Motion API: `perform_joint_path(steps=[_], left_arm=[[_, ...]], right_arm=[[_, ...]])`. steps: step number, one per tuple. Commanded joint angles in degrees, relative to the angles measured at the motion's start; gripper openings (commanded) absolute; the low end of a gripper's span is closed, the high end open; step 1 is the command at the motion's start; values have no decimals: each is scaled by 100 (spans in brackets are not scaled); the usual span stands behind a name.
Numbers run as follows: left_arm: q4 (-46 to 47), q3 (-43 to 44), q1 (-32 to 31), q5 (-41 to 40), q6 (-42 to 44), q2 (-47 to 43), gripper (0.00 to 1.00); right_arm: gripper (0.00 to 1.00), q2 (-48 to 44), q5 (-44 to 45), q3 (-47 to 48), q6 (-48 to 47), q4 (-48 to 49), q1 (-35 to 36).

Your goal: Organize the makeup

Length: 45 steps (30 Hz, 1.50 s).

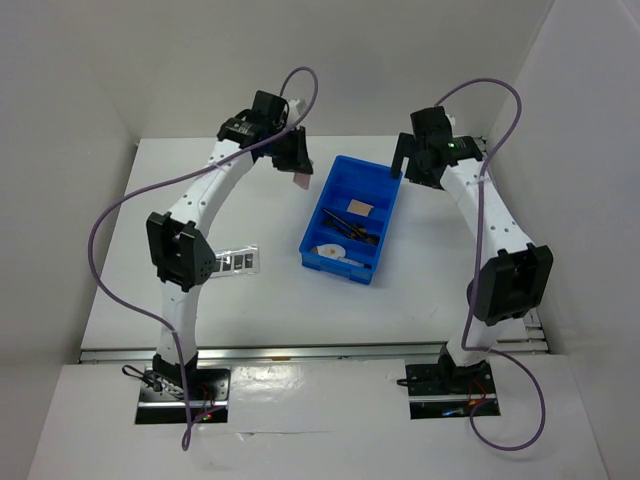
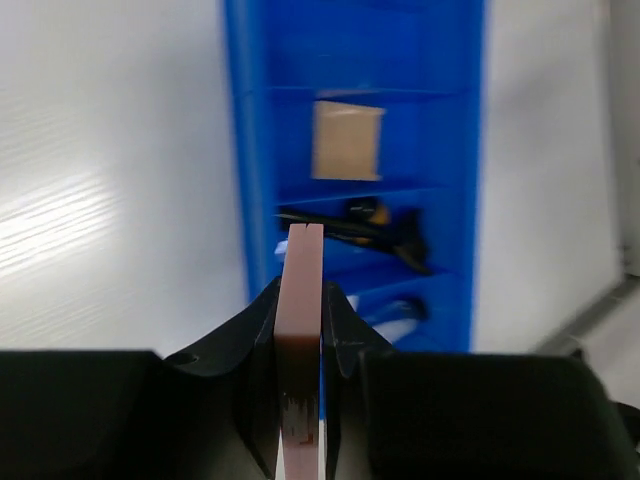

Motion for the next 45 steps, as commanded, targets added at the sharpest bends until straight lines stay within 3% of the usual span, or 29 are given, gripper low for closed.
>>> perform_joint_path(steps=[1,6,16,21,26,28,31,32,33,35,39,45], left_arm=[[904,-249,-28,1667,-679,83,0],[1838,-4,-238,2494,-1557,672,0],[3192,14,-722,2223,-2184,1507,0],[3492,76,-775,2284,-2587,1780,0],[3440,190,-828,2021,-2281,2008,1],[3440,313,-828,1968,-2140,2149,8],[3440,366,-828,2056,-2008,2211,37],[3379,366,-828,2056,-2008,2211,50],[3378,366,-828,2056,-1956,2211,69],[3378,366,-828,2161,-1955,2211,83],[3378,419,-828,2161,-1902,2018,100],[3097,394,-828,1951,-1551,1133,100]], right_arm=[[99,-714,133,-468,39,23,-24],[99,-1049,186,-814,355,-47,-130],[99,-1261,133,-963,303,-152,-236],[99,-1366,71,-963,303,-205,-236],[99,-1419,71,-1068,303,-205,-236],[99,-1419,71,-1068,303,-205,-236],[99,-1419,71,-1016,250,-257,-236],[99,-1419,71,-1016,250,-258,-236],[99,-1419,71,-1016,250,-258,-236],[99,-1419,71,-1016,250,-258,-236],[99,-1419,10,-963,250,-258,-236],[99,-1419,-43,-963,303,-258,-236]])
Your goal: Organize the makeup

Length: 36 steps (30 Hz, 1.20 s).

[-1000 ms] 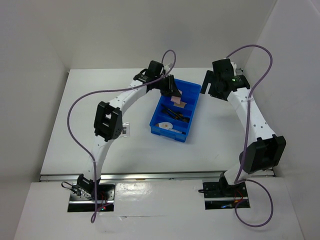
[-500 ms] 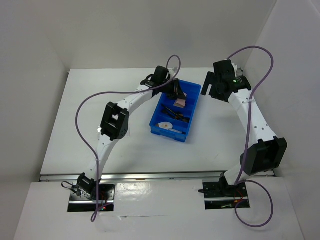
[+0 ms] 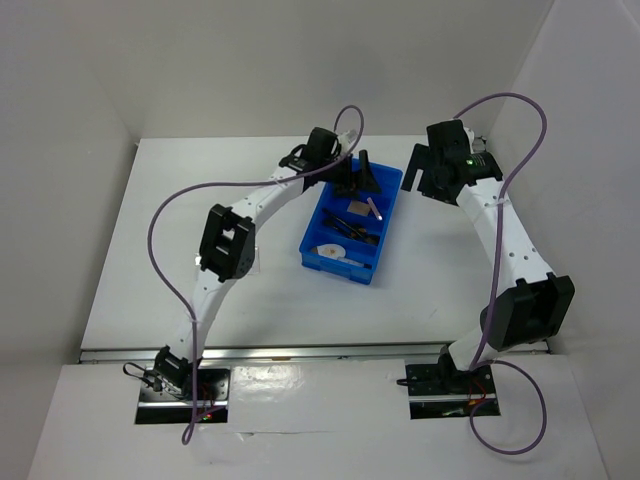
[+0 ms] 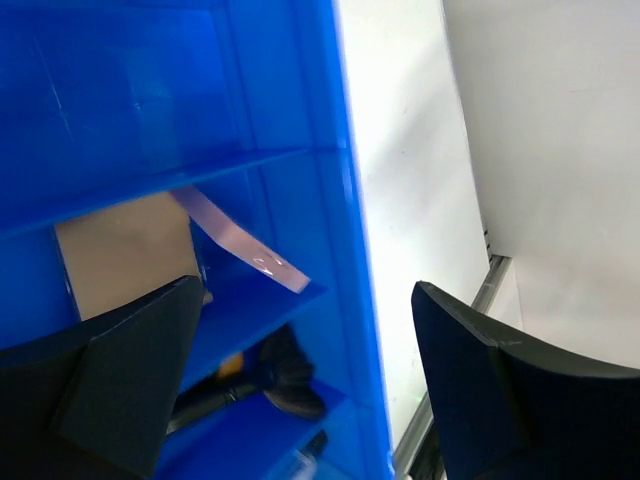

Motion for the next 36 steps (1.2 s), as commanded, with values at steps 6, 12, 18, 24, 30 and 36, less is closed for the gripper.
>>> perform_joint_path(steps=[6,12,18,24,30,36], left_arm=[[-762,-1163,522,-957,538,-2585,26],[-2292,-3528,1296,-3050,169,-4124,0],[-3200,-5041,2254,-4011,-437,-4899,0],[-3114,-6095,2834,-3845,-789,-5567,54],[-2620,-7045,4108,-2712,-368,-5813,61],[-1953,-7572,4803,-1833,-253,-6016,80]], right_arm=[[99,-353,-28,73,45,-100,-35],[99,-458,-80,20,45,13,-88],[99,-344,-265,20,-60,172,-88],[99,-291,-379,20,-61,234,-88],[99,-291,-485,-32,-61,287,-88],[99,-458,-432,-278,-113,287,-88]])
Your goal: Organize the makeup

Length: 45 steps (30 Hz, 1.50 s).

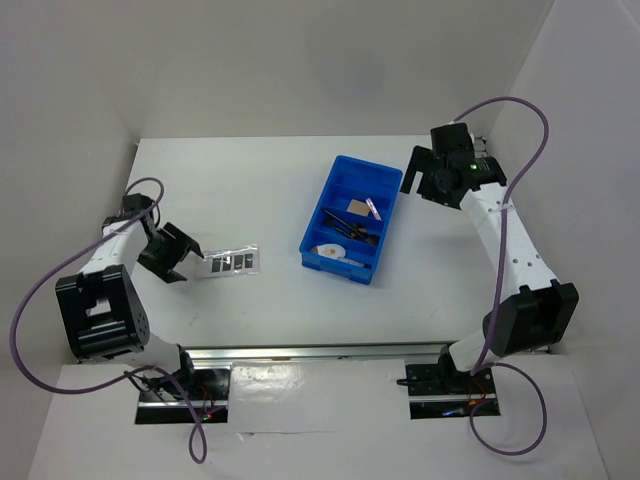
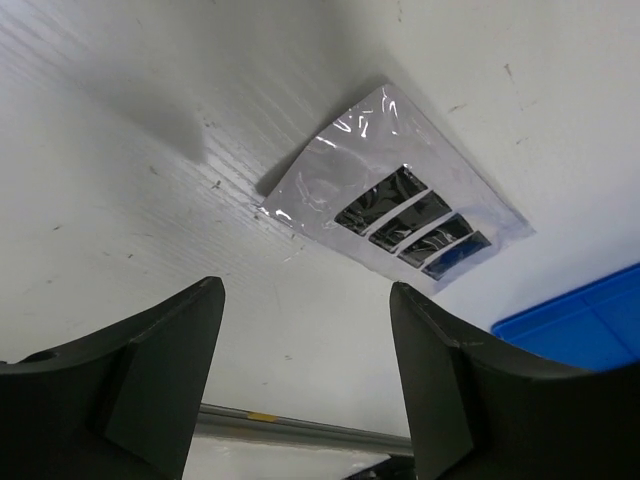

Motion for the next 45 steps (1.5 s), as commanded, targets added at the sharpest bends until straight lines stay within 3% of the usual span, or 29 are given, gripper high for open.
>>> perform_joint_path(steps=[1,6,14,28,39,44,45], left_arm=[[594,-253,211,869,147,-241,81],[1245,-430,344,1336,147,74,79],[982,-535,344,898,147,190,78],[2651,-1694,625,1864,692,137,74],[3478,-2126,686,1987,472,269,56],[3777,-2126,686,2048,358,471,40],[3777,-2074,686,2048,358,523,29]], right_arm=[[99,-240,14,-136,-76,177,-33],[99,-293,207,-207,-199,177,-33],[99,-240,155,-136,-199,177,-33],[99,-134,49,66,-199,72,-33],[99,-293,-4,66,-199,72,20],[99,-293,-127,66,-147,177,20],[99,-293,-127,66,-147,177,20]])
